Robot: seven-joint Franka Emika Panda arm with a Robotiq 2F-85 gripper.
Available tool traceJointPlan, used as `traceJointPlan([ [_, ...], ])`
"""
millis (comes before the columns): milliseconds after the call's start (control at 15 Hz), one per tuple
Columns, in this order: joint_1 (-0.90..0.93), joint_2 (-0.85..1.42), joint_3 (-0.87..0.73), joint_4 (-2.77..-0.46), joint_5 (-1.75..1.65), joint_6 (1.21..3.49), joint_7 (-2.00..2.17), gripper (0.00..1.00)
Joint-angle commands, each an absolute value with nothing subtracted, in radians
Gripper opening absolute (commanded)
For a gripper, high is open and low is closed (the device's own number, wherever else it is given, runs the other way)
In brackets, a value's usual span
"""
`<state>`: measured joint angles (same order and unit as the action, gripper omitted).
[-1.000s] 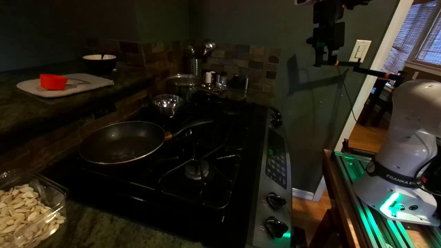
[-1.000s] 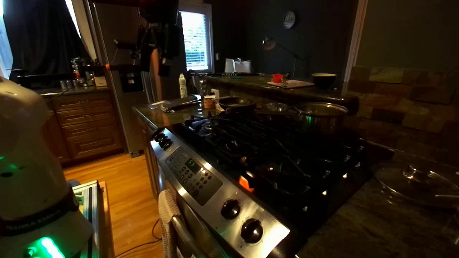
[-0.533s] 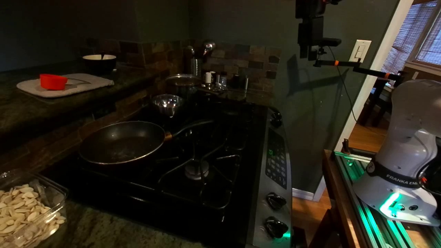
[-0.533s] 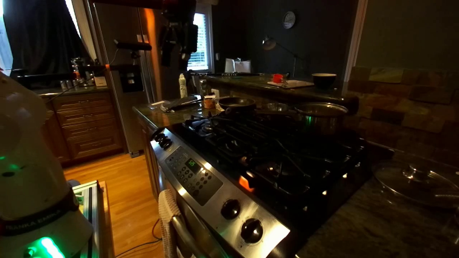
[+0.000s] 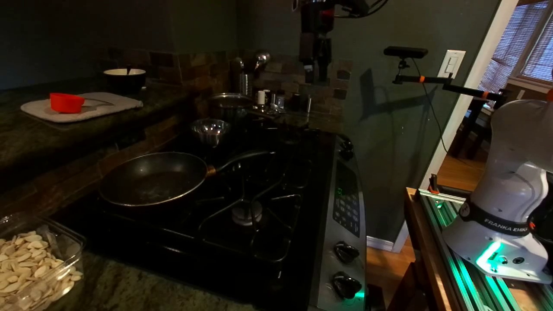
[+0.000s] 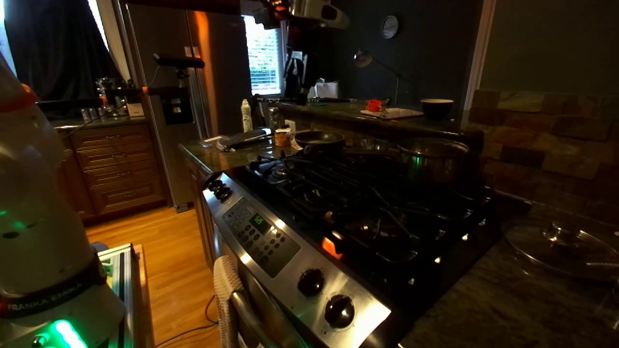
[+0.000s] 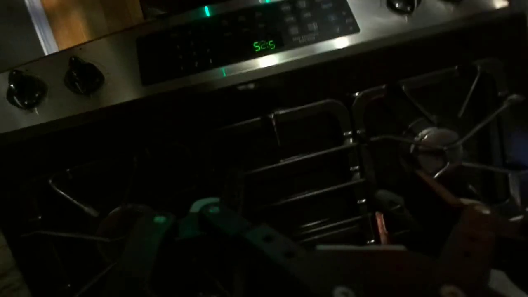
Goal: Slide the silver pot to the bottom right stove plate
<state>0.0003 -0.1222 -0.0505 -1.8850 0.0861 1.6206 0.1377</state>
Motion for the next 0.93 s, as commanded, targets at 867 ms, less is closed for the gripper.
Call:
traceJointPlan([
  [867, -0.016, 0.148, -0.064, -1.779, -0.065, 2.03, 0.417, 1.0],
])
